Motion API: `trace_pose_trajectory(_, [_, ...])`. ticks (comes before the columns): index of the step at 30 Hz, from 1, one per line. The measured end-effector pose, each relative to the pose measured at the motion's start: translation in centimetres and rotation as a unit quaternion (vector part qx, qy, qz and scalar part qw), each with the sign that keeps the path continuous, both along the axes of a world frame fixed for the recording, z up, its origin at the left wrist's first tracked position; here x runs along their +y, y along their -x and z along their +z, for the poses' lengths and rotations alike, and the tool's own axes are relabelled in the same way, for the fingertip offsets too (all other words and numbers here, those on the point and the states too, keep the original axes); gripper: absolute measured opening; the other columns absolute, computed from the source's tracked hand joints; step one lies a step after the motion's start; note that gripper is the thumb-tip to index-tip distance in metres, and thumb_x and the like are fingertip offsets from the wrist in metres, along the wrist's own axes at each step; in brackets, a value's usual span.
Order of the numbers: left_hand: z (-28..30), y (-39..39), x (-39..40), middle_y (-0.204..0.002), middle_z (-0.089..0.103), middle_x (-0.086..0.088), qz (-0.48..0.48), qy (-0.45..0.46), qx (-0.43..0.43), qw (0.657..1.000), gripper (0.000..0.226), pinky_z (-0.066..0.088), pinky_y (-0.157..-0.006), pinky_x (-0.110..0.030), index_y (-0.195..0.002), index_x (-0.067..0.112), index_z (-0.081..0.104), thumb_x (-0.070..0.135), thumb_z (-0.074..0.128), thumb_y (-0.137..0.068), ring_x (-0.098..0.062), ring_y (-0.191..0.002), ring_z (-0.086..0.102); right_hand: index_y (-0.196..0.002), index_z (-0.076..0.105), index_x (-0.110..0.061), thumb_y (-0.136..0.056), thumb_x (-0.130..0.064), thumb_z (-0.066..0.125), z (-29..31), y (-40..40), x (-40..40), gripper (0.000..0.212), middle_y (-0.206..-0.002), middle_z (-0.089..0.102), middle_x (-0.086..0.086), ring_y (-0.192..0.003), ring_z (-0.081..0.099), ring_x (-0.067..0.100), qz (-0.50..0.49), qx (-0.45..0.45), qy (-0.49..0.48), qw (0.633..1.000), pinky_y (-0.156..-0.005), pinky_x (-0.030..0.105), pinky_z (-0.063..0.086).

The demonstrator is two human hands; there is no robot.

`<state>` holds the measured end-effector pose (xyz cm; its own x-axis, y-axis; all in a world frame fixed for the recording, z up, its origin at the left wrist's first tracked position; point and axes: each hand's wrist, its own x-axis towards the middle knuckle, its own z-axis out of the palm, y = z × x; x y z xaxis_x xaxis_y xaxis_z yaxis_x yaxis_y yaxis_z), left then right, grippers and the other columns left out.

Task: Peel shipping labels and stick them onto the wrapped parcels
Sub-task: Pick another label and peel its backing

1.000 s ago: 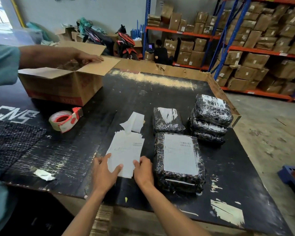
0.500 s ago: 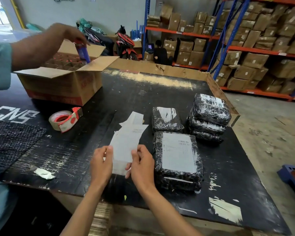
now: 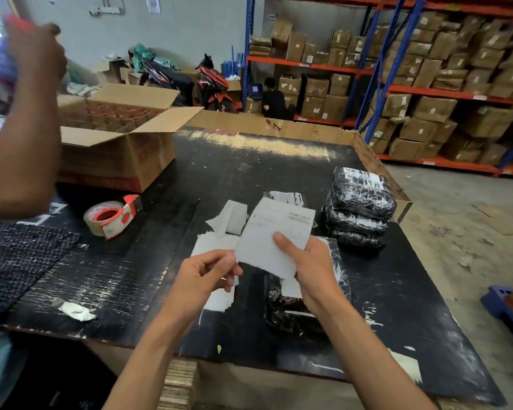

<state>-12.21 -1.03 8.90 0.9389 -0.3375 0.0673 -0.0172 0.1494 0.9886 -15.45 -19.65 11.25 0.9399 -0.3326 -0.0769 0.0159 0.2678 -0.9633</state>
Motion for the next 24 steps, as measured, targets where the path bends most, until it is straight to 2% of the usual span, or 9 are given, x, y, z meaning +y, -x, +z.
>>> trace_pose_trajectory(4, [0.2, 0.2, -1.0, -0.073, 0.07, -0.007, 0.008, -0.006, -0.01, 1.0, 0.018, 0.051, -0.058, -0.022, -0.094, -0.001, 0.073, 0.011, 0.06, -0.093, -0.015, -0.062, 0.056, -0.114, 0.072, -0.008, -0.092, -0.015, 0.07, 0.4, 0.5, -0.9, 0.024, -0.108, 0.078, 0.006, -0.092, 0.075, 0.021, -0.012, -0.001, -0.013, 1.0, -0.051, 0.019, 0.051])
trace_pose_trajectory(8, [0.7, 0.1, -1.5, -0.073, 0.069, -0.005, 0.002, 0.002, -0.032, 0.999, 0.017, 0.05, -0.06, -0.022, -0.094, -0.002, 0.071, 0.01, 0.06, -0.093, -0.013, -0.063, 0.057, -0.115, 0.069, -0.01, -0.089, -0.02, 0.074, 0.4, 1.3, -1.3, 0.028, -0.099, 0.077, 0.006, -0.07, 0.07, 0.015, -0.021, 0.028, 0.036, 0.999, -0.043, 0.025, 0.047])
trace_pose_trajectory(11, [1.3, 0.1, -1.8, -0.072, 0.07, -0.005, 0.002, 0.007, -0.064, 0.998, 0.016, 0.051, -0.062, -0.022, -0.091, 0.001, 0.072, 0.013, 0.061, -0.092, -0.013, -0.063, 0.057, -0.142, 0.041, -0.027, -0.082, -0.029, 0.082, 0.5, 1.7, -1.6, 0.072, -0.126, 0.061, -0.002, -0.1, 0.068, 0.017, -0.045, 0.076, 0.124, 0.988, -0.071, 0.037, 0.057])
trace_pose_trajectory(12, [1.5, 0.1, -1.9, -0.072, 0.07, -0.005, 0.005, 0.004, -0.077, 0.997, 0.016, 0.051, -0.062, -0.022, -0.09, 0.002, 0.072, 0.013, 0.061, -0.092, -0.013, -0.063, 0.058, -0.15, 0.028, -0.033, -0.08, -0.034, 0.083, 0.5, 1.9, -1.7, 0.089, -0.135, 0.048, -0.005, -0.111, 0.061, 0.017, -0.056, 0.087, 0.182, 0.978, -0.085, 0.037, 0.054])
trace_pose_trajectory(13, [1.7, 0.1, -2.0, -0.072, 0.071, -0.005, 0.009, -0.001, -0.09, 0.996, 0.016, 0.052, -0.063, -0.023, -0.089, 0.003, 0.073, 0.013, 0.062, -0.092, -0.013, -0.063, 0.058, -0.152, 0.026, -0.037, -0.079, -0.038, 0.082, 0.7, 2.1, -1.7, 0.092, -0.138, 0.038, -0.007, -0.117, 0.052, 0.015, -0.062, 0.087, 0.243, 0.964, -0.094, 0.036, 0.049])
trace_pose_trajectory(15, [2.2, 0.1, -2.2, -0.074, 0.072, -0.008, 0.01, -0.013, -0.112, 0.994, 0.014, 0.052, -0.063, -0.023, -0.089, 0.006, 0.075, 0.013, 0.063, -0.091, -0.012, -0.063, 0.058, -0.138, 0.05, -0.038, -0.083, -0.04, 0.078, 1.8, 2.6, -1.7, 0.062, -0.137, 0.042, -0.011, -0.114, 0.051, 0.009, -0.06, 0.031, 0.308, 0.949, -0.093, 0.028, 0.044])
trace_pose_trajectory(17, [2.4, 0.2, -2.6, -0.073, 0.073, -0.009, 0.005, -0.024, -0.134, 0.991, 0.012, 0.051, -0.063, -0.022, -0.089, 0.009, 0.076, 0.014, 0.064, -0.09, -0.011, -0.062, 0.059, -0.114, 0.07, -0.033, -0.085, -0.033, 0.078, 2.9, 2.9, -1.9, 0.03, -0.116, 0.066, -0.009, -0.096, 0.062, 0.006, -0.004, -0.03, 0.291, 0.956, -0.079, 0.03, 0.05])
trace_pose_trajectory(20, [2.8, 0.2, -3.1, -0.067, 0.071, 0.0, -0.009, -0.036, -0.167, 0.985, 0.011, 0.048, -0.063, -0.019, -0.087, 0.01, 0.076, 0.013, 0.066, -0.089, -0.008, -0.061, 0.058, -0.098, 0.077, -0.022, -0.075, -0.032, 0.084, 3.5, 3.1, -2.0, 0.026, -0.087, 0.076, 0.002, -0.08, 0.068, 0.015, 0.086, -0.066, 0.279, 0.954, -0.079, 0.041, 0.056])
trace_pose_trajectory(24, [3.1, 0.1, -3.4, -0.067, 0.069, 0.003, -0.032, -0.061, -0.205, 0.976, 0.009, 0.049, -0.065, -0.022, -0.085, 0.015, 0.076, 0.016, 0.069, -0.089, -0.007, -0.063, 0.059, -0.095, 0.079, -0.009, -0.078, -0.015, 0.085, 3.4, 3.2, -2.3, 0.02, -0.085, 0.079, 0.007, -0.083, 0.076, 0.023, 0.093, -0.081, 0.295, 0.947, -0.083, 0.037, 0.061])
